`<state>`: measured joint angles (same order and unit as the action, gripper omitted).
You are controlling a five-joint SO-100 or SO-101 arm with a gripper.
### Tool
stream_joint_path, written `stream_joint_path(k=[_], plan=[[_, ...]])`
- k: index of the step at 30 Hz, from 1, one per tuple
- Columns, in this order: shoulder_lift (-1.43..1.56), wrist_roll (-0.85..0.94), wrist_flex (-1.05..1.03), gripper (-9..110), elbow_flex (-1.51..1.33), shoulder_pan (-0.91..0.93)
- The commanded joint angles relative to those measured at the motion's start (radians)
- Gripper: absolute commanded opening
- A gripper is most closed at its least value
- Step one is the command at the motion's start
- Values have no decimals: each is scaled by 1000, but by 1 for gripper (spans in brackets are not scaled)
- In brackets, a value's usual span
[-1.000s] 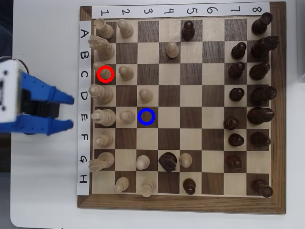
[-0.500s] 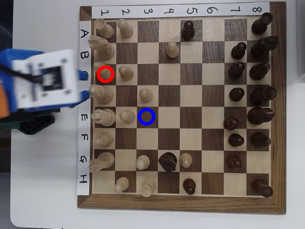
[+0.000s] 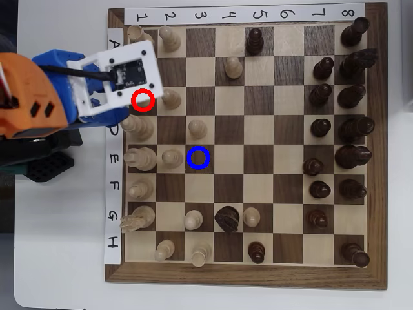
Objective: Move the piece to destination
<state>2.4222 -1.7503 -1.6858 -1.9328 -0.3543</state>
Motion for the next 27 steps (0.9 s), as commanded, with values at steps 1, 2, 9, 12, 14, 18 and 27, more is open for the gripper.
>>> stream_joint_path(k=[1,2,9,12,14,18,27], plan=[[87,-417,-6,14,-49,-77],[95,-437,-6,13,-61,-91],[100,-483,3,15,-103,-129],[94,-448,21,14,-126,-129],[84,-439,9,11,-124,-124],[61,-465,0,6,-103,-118],[32,-554,3,8,-98,-94]])
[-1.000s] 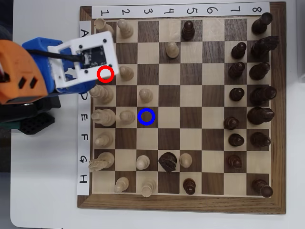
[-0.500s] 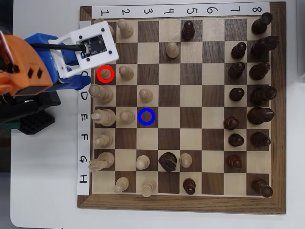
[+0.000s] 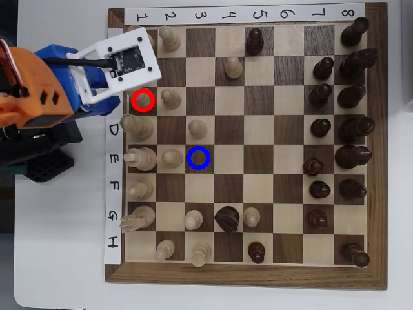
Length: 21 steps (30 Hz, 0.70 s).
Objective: Move the piece to destination
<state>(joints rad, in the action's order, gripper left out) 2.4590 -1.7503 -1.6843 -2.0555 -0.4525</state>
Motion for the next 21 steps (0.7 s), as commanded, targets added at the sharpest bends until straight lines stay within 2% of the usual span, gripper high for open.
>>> stream_joint_path(k=[1,7,13,21], plan=[[-6,-571,2,9,20,5],[-11,-657,26,19,-21,-29],[-31,-769,44,19,-55,-86],[-61,-822,150,20,-66,-129]])
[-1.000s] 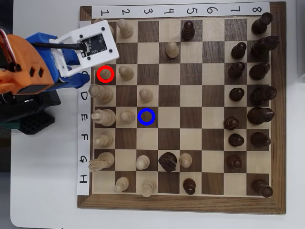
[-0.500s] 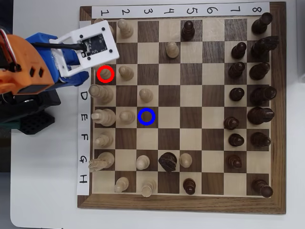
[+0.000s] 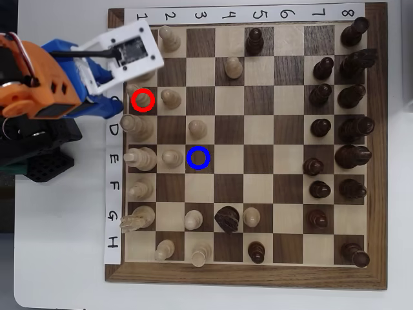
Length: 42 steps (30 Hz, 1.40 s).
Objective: Move the piece to destination
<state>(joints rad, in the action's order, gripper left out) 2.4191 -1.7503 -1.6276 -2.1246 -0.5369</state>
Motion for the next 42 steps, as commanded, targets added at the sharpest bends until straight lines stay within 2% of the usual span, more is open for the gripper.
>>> stream_joint_path(k=[1,16,42], plan=[[-25,-819,107,20,0,-44],[-34,-693,215,17,-129,-2],[9,-588,397,17,-305,35]])
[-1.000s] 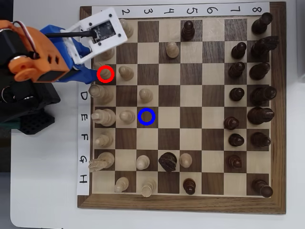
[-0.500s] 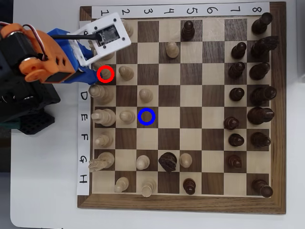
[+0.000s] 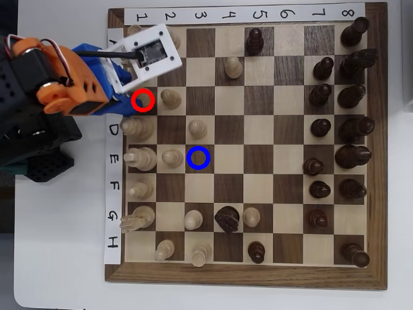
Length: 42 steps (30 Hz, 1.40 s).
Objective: Move the piece to destination
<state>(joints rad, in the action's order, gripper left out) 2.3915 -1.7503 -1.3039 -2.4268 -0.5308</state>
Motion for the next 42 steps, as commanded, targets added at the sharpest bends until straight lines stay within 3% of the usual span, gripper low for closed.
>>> stream_joint_path(k=[1,28,32,42], plan=[[37,-586,78,17,-3,31],[38,-537,141,14,-49,54],[38,-560,100,4,-43,40],[37,-563,89,2,-41,40]])
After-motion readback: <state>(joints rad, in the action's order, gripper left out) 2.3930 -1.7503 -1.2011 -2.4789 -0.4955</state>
